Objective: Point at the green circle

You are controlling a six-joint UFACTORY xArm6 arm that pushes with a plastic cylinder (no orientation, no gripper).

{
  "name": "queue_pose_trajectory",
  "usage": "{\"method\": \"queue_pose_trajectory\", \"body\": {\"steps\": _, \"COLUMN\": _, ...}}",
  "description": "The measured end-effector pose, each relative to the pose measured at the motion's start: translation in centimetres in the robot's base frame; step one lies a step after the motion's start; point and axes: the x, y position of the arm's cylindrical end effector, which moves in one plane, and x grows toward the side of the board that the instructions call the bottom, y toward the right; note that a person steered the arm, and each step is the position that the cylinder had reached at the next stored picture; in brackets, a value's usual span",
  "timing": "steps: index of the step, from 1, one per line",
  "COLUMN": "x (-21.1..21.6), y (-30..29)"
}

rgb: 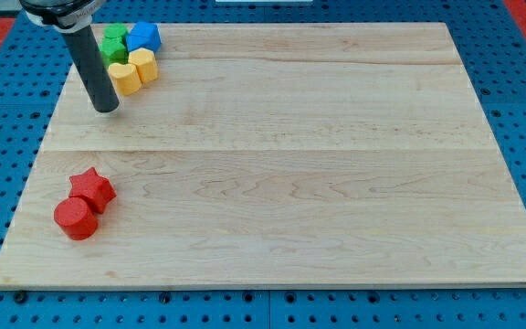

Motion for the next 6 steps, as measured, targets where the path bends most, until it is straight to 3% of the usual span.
{"method": "queue_pose_trajectory", "body": {"steps": 2, "x": 2.6, "y": -3.7}}
{"method": "queue_pose_trajectory", "body": {"steps": 4, "x": -6.0, "y": -5.5}}
{"method": "queue_pose_trajectory", "body": {"steps": 6, "x": -7.5, "y": -5.5}}
